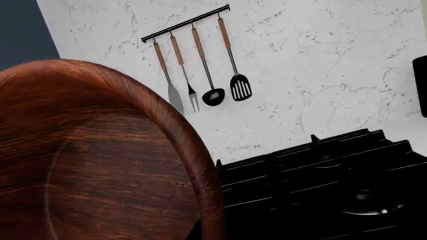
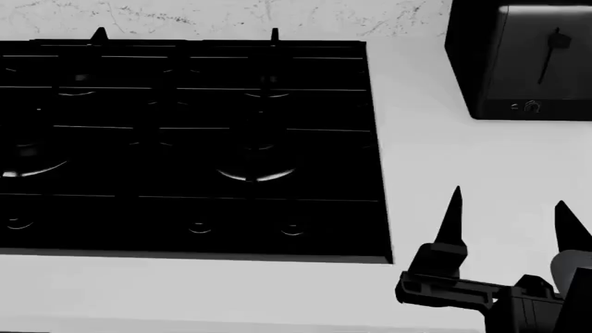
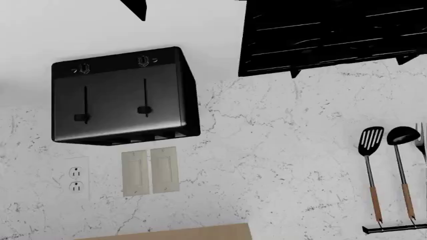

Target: Stack the bowls from largest to smallest.

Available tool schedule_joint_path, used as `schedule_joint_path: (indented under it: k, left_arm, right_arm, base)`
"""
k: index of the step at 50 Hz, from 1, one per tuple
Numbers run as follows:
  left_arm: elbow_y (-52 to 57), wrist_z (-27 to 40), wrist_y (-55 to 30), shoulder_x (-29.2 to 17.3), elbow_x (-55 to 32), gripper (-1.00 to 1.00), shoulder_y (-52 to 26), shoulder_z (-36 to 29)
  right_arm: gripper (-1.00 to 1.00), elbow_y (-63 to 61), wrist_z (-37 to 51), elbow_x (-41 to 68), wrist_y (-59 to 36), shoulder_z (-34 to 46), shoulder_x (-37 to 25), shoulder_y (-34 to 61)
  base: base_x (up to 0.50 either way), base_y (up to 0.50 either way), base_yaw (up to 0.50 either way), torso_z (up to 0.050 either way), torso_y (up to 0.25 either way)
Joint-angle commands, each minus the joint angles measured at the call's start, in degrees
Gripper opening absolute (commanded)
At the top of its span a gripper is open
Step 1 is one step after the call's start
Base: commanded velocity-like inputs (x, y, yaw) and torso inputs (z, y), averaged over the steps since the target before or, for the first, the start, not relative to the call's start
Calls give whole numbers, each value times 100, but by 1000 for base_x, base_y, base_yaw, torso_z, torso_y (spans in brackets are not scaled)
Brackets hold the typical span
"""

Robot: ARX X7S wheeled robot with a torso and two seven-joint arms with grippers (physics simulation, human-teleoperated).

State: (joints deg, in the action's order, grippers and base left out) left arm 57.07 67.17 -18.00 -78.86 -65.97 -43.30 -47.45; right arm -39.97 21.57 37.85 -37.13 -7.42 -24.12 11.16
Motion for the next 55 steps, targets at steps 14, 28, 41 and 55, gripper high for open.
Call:
schedule_joint_path:
  k: [14,28,41,55]
  left_arm:
    - [-17,-15,28,-12,13,-100,-97,30]
    - [-7,-16,-6,-11,13,-100,-108,21]
    - [-57,-50,257,-56,-41,-100,-30,37]
    - [-73,-55,429,-38,-61,-100,16,43]
  right_arm:
    - [100,43,209,123,-144,-75,-18,124]
    - [100,32,221,77,-123,-29,-71,117]
    - [100,59,227,-48,-59,51,-116,99]
    - [100,33,294,325,-254,-101,-111,144]
  base:
    - [0,-500,0,0,1]
    - [0,-500,0,0,0]
    - [0,-500,0,0,1]
    - [0,-476,0,1,0]
